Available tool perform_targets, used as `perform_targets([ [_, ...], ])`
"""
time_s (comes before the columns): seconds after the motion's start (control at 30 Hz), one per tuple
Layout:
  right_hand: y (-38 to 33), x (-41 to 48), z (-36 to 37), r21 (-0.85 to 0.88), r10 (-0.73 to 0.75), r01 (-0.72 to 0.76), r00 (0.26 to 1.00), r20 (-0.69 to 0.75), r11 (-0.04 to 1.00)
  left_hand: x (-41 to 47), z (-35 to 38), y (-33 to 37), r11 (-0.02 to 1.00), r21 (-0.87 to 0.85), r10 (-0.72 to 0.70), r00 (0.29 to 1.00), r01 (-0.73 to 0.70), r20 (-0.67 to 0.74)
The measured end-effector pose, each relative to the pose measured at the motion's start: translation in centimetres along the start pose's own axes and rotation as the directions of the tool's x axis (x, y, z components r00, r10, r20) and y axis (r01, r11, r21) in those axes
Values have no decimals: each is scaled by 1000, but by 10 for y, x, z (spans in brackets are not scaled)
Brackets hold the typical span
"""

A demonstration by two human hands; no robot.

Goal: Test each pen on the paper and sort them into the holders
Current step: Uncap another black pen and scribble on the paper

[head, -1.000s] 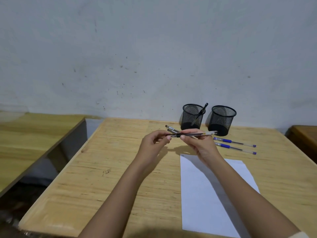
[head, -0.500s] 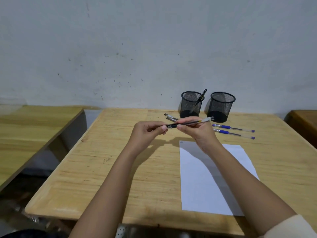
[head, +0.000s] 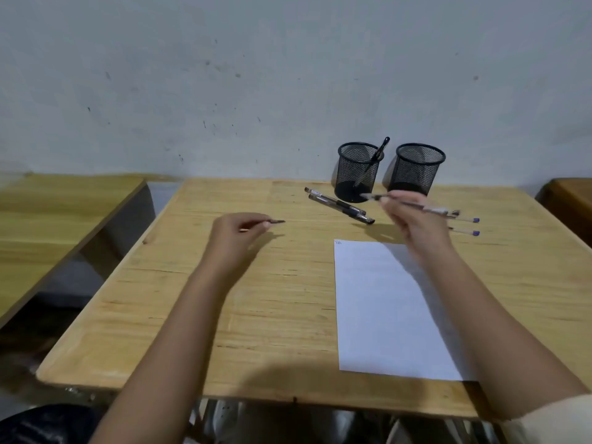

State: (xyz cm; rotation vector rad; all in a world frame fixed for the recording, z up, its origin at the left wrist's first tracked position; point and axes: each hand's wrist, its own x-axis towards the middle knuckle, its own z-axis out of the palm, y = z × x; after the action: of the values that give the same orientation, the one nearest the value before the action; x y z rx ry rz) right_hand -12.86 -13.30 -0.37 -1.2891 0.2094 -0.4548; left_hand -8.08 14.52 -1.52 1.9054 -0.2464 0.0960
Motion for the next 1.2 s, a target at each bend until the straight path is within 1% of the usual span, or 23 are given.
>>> perform_targets([
  [0.03, 6, -4, 7, -51, 14, -14, 1000, 7, 999, 3, 12, -4, 1000, 6, 15, 1000, -15, 28],
  [0.1, 13, -8, 12, -120, 49, -50, 999, -12, 992, 8, 24, -13, 992, 107, 57, 996, -64, 63],
  [0.17, 14, -8, 12, -128, 63, -68, 997, -45, 989, 12, 31, -18, 971, 210, 98, 991, -116, 94],
  [0.27, 16, -6, 15, -85, 101, -105, 993, -57, 991, 14, 37, -19, 939, 294, 145, 980, -180, 134],
  [0.33, 18, -6, 17, -75, 127, -129, 991, -30, 989, 16, 39, -19, 927, 317, 158, 975, -201, 158],
  [0.4, 20, -7, 19, -101, 130, -130, 992, -2, 986, 16, 40, -17, 918, 341, 151, 973, -203, 173],
  [0.5, 21, -8, 23, -224, 104, -99, 995, 10, 970, 15, 43, -14, 909, 366, 151, 976, -200, 159],
  [0.53, 22, -8, 24, -233, 98, -93, 995, 9, 968, 13, 45, -12, 904, 371, 171, 976, -211, 137],
  [0.6, 22, -7, 29, -248, 95, -92, 996, 0, 964, 7, 49, -2, 903, 352, 227, 969, -248, 101],
  [0.63, 22, -7, 32, -259, 100, -98, 995, -4, 961, 3, 53, 3, 907, 325, 245, 963, -269, 114],
  [0.67, 21, -6, 35, -253, 109, -107, 994, -6, 962, -3, 57, 9, 907, 305, 254, 954, -292, 159],
  [0.73, 22, -4, 39, -214, 119, -119, 993, -13, 970, -15, 67, 13, 894, 318, 221, 928, -315, 298],
  [0.8, 24, -3, 42, -212, 111, -115, 993, -28, 970, -24, 75, 11, 868, 388, 139, 902, -310, 409],
  [0.9, 29, -6, 43, -175, 90, -90, 996, -13, 980, -25, 80, 3, 753, 534, 83, 860, -385, 503],
  [0.97, 31, -6, 42, -132, 94, -92, 996, 9, 987, -25, 82, 0, 698, 575, 75, 842, -427, 534],
  [1.03, 33, -5, 41, -143, 125, -123, 992, 6, 982, -25, 83, -2, 681, 589, 65, 837, -435, 543],
  [1.1, 36, -2, 41, -203, 130, -134, 991, -30, 970, -25, 83, -4, 670, 598, 64, 837, -440, 544],
  [1.2, 42, 2, 45, -335, 59, -71, 997, -45, 940, -24, 84, -6, 654, 611, 60, 836, -446, 545],
])
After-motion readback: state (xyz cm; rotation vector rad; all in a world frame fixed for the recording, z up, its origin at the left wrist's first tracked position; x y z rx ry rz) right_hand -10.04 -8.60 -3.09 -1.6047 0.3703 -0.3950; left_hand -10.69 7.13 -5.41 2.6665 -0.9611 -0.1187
